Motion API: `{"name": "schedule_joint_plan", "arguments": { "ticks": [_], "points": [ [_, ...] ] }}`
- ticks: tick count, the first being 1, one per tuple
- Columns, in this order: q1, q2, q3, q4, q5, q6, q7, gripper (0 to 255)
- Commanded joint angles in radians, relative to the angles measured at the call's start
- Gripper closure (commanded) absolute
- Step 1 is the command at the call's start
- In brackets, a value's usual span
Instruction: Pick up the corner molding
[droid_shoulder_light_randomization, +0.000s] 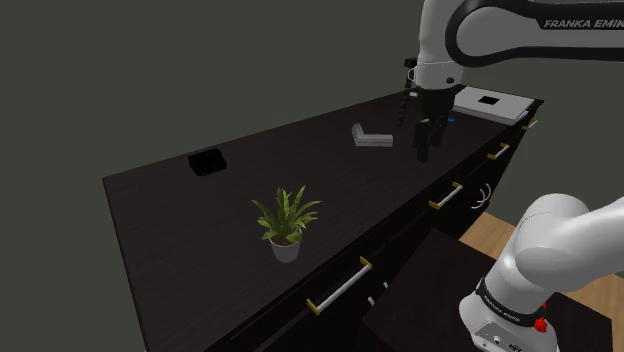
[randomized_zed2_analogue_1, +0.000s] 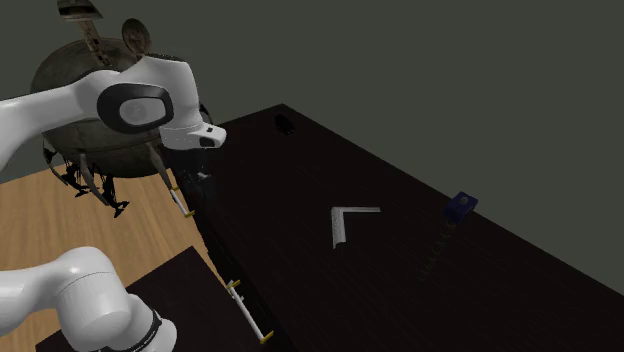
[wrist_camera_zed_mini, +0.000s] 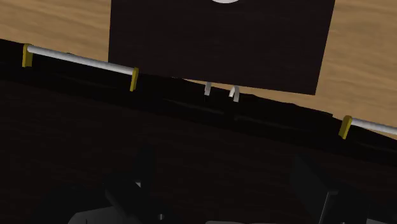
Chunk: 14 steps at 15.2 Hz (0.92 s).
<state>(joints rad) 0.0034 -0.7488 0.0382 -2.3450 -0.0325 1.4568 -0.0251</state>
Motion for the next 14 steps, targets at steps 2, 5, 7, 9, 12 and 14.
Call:
{"name": "schedule_joint_plan", "arguments": {
  "ticks": [2, 5, 7, 9, 12, 14],
  "points": [
    [-0.006, 0.029, -0.011, 0.007, -0.008, 0.025, -0.009, 0],
    [-0.022, 0.119, -0.045, 0.038, -0.027, 0.097, -0.037, 0],
    [-0.032, 0.181, -0.067, 0.064, -0.036, 0.141, -0.055, 0],
    [-0.041, 0.246, -0.088, 0.095, -0.042, 0.182, -0.073, 0],
    [-0.053, 0.345, -0.118, 0.152, -0.046, 0.237, -0.101, 0],
    [-0.060, 0.412, -0.137, 0.195, -0.044, 0.269, -0.121, 0]
  ]
}}
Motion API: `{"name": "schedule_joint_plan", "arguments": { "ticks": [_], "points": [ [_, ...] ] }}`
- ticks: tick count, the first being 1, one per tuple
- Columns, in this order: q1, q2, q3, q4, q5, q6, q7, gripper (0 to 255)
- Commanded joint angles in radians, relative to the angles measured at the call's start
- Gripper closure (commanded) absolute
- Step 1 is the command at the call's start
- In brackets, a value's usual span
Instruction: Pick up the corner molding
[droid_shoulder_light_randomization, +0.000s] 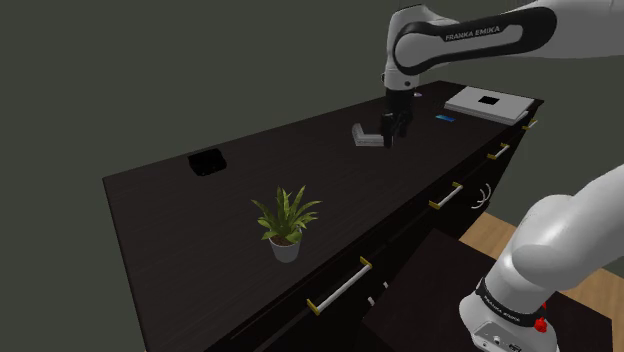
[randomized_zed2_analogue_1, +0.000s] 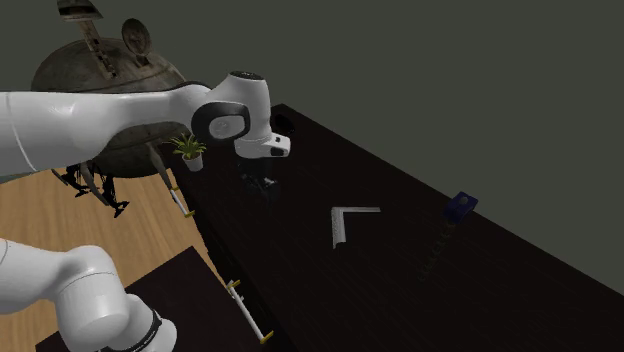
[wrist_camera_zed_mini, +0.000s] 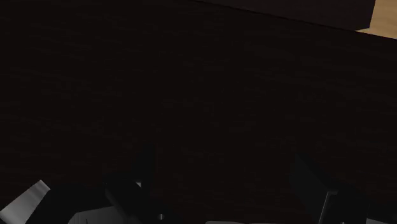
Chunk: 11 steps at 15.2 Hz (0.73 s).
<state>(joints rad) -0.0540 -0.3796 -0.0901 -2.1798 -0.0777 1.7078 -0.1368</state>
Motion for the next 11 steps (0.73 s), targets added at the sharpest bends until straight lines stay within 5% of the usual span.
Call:
{"name": "schedule_joint_plan", "arguments": {
  "ticks": [1, 11],
  "points": [
    [-0.006, 0.077, -0.018, 0.054, 0.004, 0.032, -0.019, 0],
    [-0.050, 0.435, -0.094, 0.361, 0.070, 0.112, -0.125, 0]
  ]
}}
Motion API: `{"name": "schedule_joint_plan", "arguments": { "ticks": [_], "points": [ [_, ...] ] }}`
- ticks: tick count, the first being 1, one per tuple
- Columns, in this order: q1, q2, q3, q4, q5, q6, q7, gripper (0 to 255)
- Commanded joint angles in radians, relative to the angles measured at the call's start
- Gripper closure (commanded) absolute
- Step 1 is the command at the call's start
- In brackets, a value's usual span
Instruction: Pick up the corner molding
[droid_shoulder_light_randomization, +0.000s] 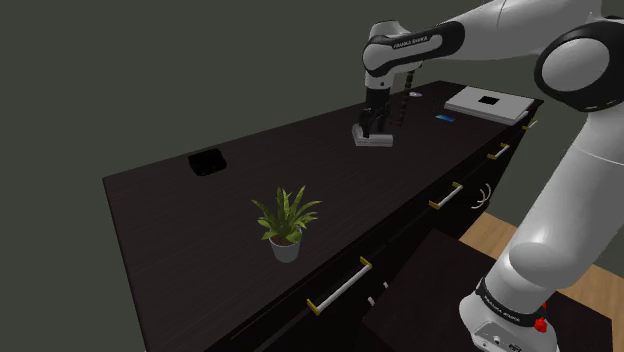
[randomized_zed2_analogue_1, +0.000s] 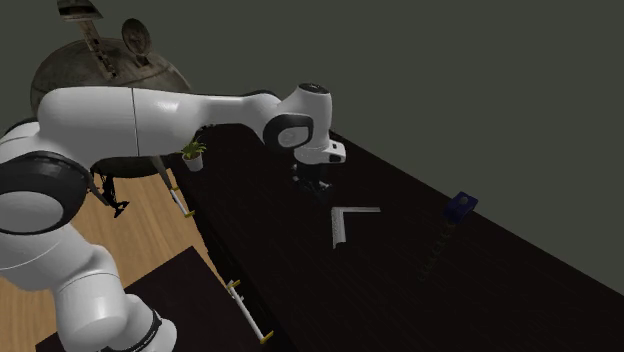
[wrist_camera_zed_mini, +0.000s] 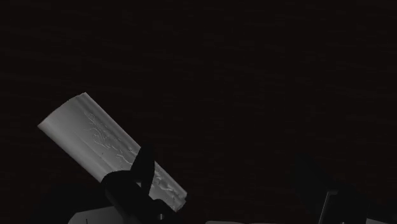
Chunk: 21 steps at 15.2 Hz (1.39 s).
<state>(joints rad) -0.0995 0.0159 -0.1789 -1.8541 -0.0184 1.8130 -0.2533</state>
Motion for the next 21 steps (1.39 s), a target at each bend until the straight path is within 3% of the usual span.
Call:
{"name": "schedule_joint_plan", "arguments": {
  "ticks": [1, 7, 16, 17, 21],
  "points": [
    [-0.011, 0.077, -0.010, 0.075, 0.021, 0.008, -0.020, 0],
    [-0.058, 0.294, -0.026, 0.321, 0.083, -0.012, -0.072, 0],
    [-0.057, 0.308, -0.023, 0.239, 0.087, 0.084, -0.075, 0],
    [-0.057, 0.306, -0.023, 0.236, 0.086, 0.085, -0.075, 255],
    [-0.057, 0.305, -0.023, 0.235, 0.086, 0.085, -0.076, 255]
  ]
}}
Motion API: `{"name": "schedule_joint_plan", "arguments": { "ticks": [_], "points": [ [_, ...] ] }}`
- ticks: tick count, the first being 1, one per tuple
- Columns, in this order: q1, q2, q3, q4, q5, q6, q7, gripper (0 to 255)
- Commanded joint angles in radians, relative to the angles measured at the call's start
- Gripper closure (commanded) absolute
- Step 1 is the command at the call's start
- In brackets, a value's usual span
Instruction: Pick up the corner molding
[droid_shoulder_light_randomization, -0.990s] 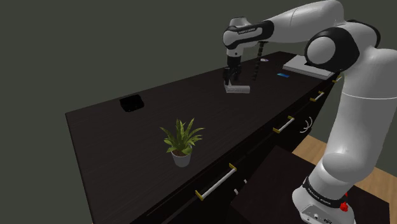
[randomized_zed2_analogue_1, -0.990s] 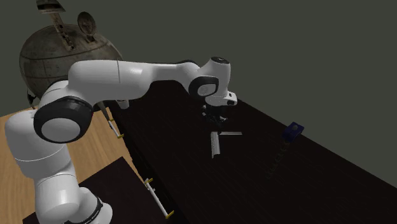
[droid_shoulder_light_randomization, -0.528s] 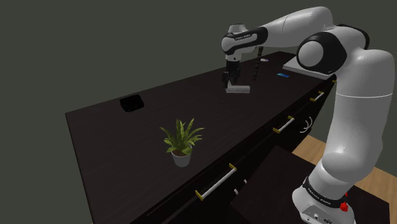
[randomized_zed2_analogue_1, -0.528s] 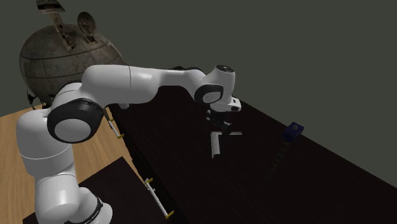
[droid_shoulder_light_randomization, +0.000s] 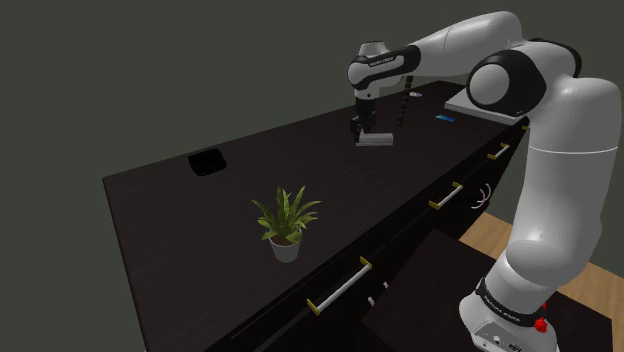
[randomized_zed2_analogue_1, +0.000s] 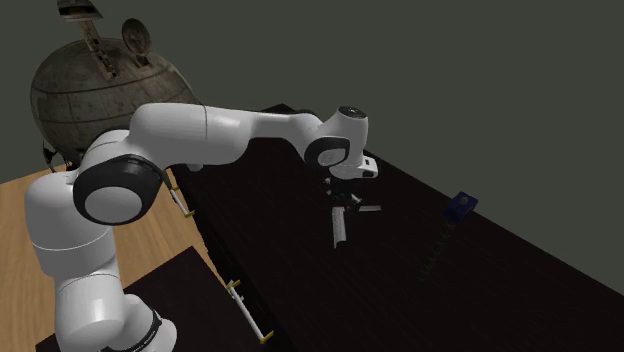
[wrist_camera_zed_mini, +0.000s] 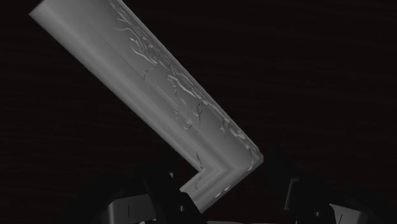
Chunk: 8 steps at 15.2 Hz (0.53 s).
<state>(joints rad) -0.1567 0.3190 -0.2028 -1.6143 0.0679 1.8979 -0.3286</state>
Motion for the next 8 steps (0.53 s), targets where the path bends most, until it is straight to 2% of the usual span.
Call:
{"name": "schedule_joint_plan", "arguments": {
  "ticks": [1, 5, 8],
  "points": [
    [0.001, 0.004, 0.001, -0.002, 0.000, -0.001, 0.000, 255],
    [0.000, 0.005, 0.001, -0.001, 0.000, -0.001, 0.000, 255],
    [0.000, -0.003, 0.000, 0.029, -0.002, -0.039, 0.002, 255]
  ]
}}
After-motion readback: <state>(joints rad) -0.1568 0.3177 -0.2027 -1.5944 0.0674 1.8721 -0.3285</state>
